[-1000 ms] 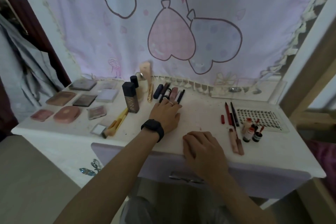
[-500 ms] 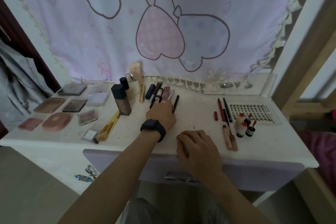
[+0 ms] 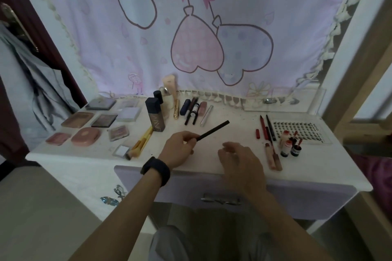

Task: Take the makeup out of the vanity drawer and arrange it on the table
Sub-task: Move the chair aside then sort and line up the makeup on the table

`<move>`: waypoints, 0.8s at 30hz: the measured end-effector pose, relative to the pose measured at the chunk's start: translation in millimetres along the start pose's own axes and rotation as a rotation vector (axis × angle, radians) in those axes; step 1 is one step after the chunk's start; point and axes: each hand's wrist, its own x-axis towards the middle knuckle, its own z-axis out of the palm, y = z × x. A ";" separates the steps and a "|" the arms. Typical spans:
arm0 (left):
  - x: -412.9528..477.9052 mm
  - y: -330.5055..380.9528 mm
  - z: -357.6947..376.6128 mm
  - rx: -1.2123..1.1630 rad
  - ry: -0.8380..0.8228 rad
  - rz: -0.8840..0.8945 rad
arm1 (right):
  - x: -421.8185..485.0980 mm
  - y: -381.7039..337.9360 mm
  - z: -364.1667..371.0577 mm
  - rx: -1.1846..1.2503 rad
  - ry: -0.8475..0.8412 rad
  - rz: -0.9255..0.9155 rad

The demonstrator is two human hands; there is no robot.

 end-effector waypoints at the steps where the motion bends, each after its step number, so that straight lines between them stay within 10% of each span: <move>1: -7.8 -1.5 -3.6 0.001 0.011 0.030 | 2.5 -5.0 -5.5 0.134 -0.039 0.128; 13: -55.5 2.9 -12.9 -0.044 0.017 0.241 | -2.5 -33.7 -45.0 0.830 -0.022 0.485; 24: -70.9 17.7 8.8 -0.389 -0.020 0.183 | -24.3 -34.3 -45.3 0.942 -0.256 0.498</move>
